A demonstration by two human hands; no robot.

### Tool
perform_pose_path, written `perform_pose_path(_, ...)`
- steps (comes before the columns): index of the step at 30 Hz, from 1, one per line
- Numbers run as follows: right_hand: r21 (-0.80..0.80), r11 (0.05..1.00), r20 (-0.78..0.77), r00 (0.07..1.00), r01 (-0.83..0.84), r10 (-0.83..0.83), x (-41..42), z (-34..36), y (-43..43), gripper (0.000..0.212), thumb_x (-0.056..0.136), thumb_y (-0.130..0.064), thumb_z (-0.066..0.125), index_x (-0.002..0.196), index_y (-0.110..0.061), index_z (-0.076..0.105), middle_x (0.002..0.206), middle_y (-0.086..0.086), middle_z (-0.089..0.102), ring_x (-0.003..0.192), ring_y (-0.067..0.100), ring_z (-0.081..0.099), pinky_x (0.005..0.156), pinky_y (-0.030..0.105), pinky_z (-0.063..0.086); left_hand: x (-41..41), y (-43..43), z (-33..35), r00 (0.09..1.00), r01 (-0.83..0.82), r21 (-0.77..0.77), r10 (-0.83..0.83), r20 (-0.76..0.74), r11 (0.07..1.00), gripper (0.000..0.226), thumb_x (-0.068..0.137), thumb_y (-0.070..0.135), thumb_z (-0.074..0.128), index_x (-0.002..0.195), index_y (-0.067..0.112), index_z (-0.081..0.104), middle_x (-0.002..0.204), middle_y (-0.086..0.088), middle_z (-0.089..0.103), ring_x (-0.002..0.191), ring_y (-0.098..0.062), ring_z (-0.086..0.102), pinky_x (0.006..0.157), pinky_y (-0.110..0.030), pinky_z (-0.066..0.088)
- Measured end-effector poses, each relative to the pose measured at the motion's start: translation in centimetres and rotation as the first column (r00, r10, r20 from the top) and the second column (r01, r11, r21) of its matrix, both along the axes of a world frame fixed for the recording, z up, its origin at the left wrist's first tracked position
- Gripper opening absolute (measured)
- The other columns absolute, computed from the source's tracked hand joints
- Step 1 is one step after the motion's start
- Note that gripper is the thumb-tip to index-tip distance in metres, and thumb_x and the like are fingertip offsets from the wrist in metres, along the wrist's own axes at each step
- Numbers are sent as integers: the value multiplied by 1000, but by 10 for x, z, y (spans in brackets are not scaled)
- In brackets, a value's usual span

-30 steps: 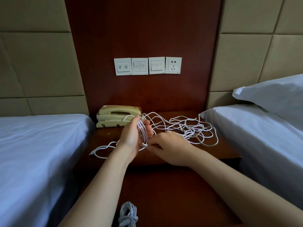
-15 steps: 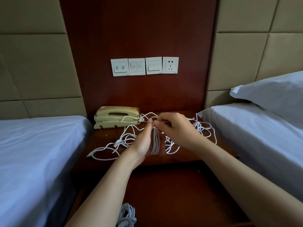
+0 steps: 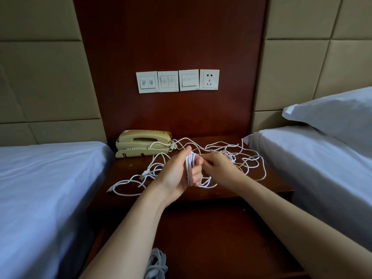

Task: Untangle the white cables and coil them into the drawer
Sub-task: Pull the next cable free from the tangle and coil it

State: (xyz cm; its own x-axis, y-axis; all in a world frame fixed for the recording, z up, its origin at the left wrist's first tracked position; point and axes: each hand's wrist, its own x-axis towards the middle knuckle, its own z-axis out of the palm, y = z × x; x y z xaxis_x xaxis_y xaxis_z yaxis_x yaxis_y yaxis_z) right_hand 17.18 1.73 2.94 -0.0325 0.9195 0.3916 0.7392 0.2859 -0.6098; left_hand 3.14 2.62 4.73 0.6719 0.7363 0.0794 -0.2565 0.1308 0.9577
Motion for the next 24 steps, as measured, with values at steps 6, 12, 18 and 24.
perform_pose_path(6, -129, 989, 334, 936, -77, 116, -15, -4, -10, 29, 96, -27, 45, 78, -14, 63, 72, -2, 61, 68, 13, 54, 68, 36, 46, -6, 9, 7, 968, -175, -149, 198, 153, 973, 47, 102, 34, 20, 67, 10, 41, 40, 6, 32, 33, -7, 32, 37, -15, 31)
perform_pose_path(12, -74, 995, 566, 818, -73, 102, -28, 8, -21, 31, 97, -37, 43, 92, -14, 63, 88, 5, 65, 83, 24, 58, 68, 35, 46, -5, 16, 6, 920, -301, -223, 344, 189, 927, 49, 103, 35, 22, 67, 8, 42, 38, 4, 35, 32, -8, 36, 38, -13, 35)
perform_pose_path(18, 3, 990, 497, 859, -144, 123, -29, 25, -30, 19, 91, -27, 54, 87, -16, 69, 74, -5, 60, 69, 15, 51, 64, 31, 40, -5, 19, 3, 857, -503, -89, 510, 75, 859, 47, 103, 33, 28, 71, 5, 47, 44, -1, 47, 37, -13, 47, 37, -15, 39)
perform_pose_path(24, 85, 980, 344, 929, -177, 138, -20, 41, -32, 15, 87, -29, 64, 82, -16, 69, 58, -7, 52, 57, 12, 45, 57, 31, 35, -4, 29, -10, 807, -544, 201, 574, -139, 814, 56, 102, 35, 28, 61, 7, 55, 41, 0, 54, 37, -11, 51, 46, -20, 41)
